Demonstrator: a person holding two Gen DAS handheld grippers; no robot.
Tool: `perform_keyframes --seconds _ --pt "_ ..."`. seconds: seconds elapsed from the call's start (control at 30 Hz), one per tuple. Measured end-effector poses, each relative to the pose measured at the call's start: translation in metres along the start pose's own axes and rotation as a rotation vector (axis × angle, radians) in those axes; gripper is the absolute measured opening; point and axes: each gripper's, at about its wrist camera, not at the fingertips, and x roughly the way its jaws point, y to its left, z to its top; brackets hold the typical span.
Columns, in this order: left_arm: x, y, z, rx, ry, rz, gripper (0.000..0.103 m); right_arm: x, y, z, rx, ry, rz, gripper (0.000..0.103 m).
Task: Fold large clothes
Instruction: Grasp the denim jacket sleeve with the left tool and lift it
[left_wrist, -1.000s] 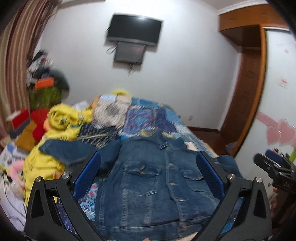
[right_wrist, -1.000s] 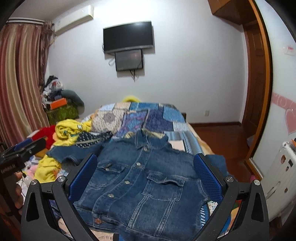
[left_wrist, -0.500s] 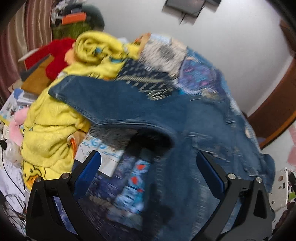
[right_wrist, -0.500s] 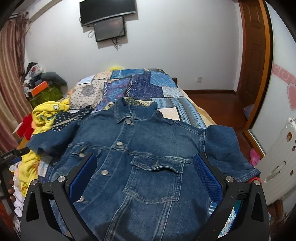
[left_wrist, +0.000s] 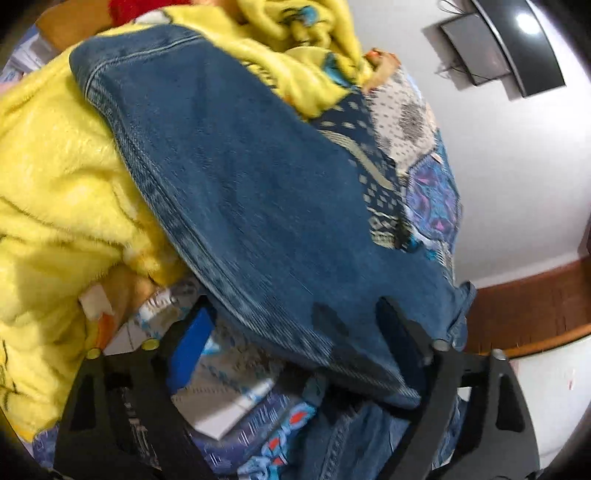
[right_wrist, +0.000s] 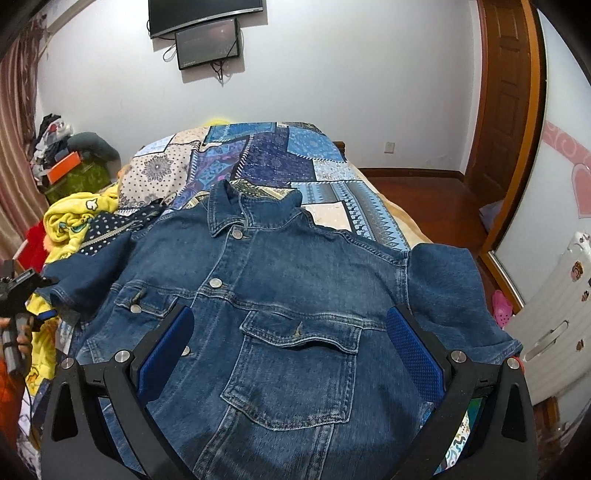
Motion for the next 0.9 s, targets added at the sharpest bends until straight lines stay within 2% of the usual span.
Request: perform_keyframes --seconds 0.1,0.17,0.27,0.33,0.4,0.57,0.73,0.9 --pt "0.006 -0.003 0.009 0.030 -0.032 0.103 0.069 0.003 0.000 0.003 0.000 0.004 0.002 0.103" --pt "0.007 -0.011 0.013 0.076 -0.056 0.168 0.050 0.003 0.000 0.003 -0.003 0.004 0.001 0.103" --pt "0.004 -0.032 0.015 0.184 -0.112 0.286 0.031 0.002 0.001 0.002 -0.008 0.001 -0.003 0.103" --pt "-0.001 -0.053 0.012 0.271 -0.149 0.359 0.025 0.000 0.000 0.002 -0.006 -0.005 -0.005 0.103" --pt "-0.011 -0.077 0.009 0.346 -0.203 0.399 0.018 -0.002 -0.002 0.003 0.002 -0.012 -0.002 0.103" --pt "-0.047 -0.146 0.003 0.484 -0.333 0.363 0.013 -0.009 -0.010 0.003 0.032 -0.031 0.013 0.103" --pt "-0.069 -0.227 -0.013 0.603 -0.400 0.232 0.009 -0.016 -0.020 0.001 0.066 -0.050 0.033 0.103" --pt "-0.079 -0.312 -0.063 0.777 -0.442 0.102 0.006 -0.022 -0.033 -0.004 0.098 -0.052 0.054 0.103"
